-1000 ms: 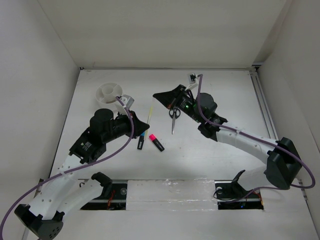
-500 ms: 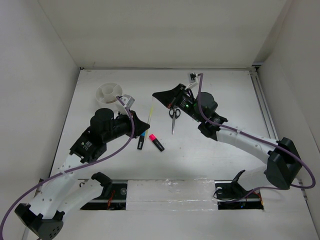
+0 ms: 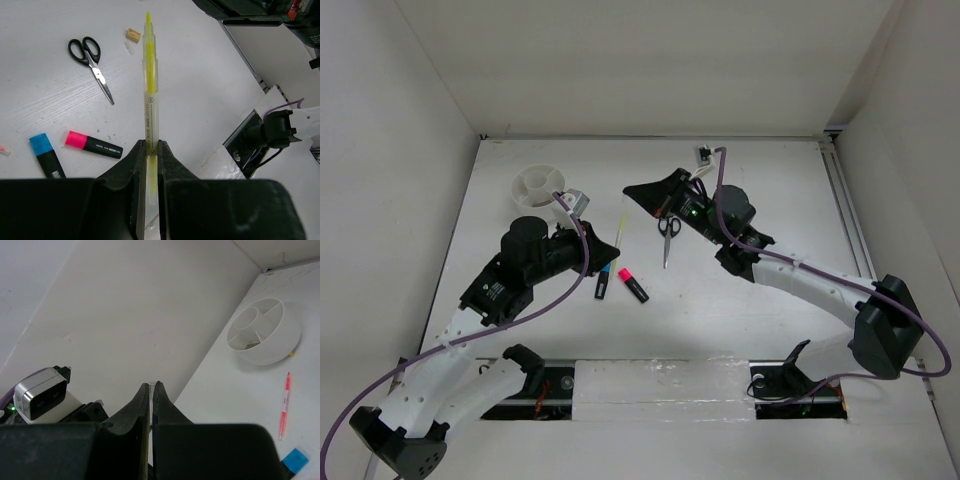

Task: Sort the stationery into containers
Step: Close the pen cap on the pen.

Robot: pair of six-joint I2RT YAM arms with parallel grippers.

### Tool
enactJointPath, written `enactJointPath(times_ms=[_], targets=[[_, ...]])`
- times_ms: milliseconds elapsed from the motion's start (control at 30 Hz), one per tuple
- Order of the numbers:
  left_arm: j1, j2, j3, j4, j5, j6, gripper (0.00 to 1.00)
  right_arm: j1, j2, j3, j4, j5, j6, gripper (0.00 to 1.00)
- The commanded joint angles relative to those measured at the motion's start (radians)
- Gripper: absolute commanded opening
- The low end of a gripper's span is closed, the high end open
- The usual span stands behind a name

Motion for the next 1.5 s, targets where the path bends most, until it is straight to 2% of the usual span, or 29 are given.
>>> enactJointPath(times_ms=[0,1033,1167,1467], targets=[[0.004,-0.004,0.008,0.043,0.009,0.012,0.0,0.009,-0.008,-0.011,0.086,-0.013,0.006,0.0],[0.004,-0.013,0.008,0.043,-0.028,0.012,0.0,0.0,-0.008,-0.043,0.118,-0.039,0.033,0.0],[0.004,-0.013,0.008,0.043,-0.01,0.012,0.0,0.0,-0.017,-0.043,0.107,0.002,0.023,0.0],[0.004,-0.013,0.008,0.043,0.0,0.012,0.0,-0.046,-0.028,-0.006,0.098,0.002,0.023,0.0]])
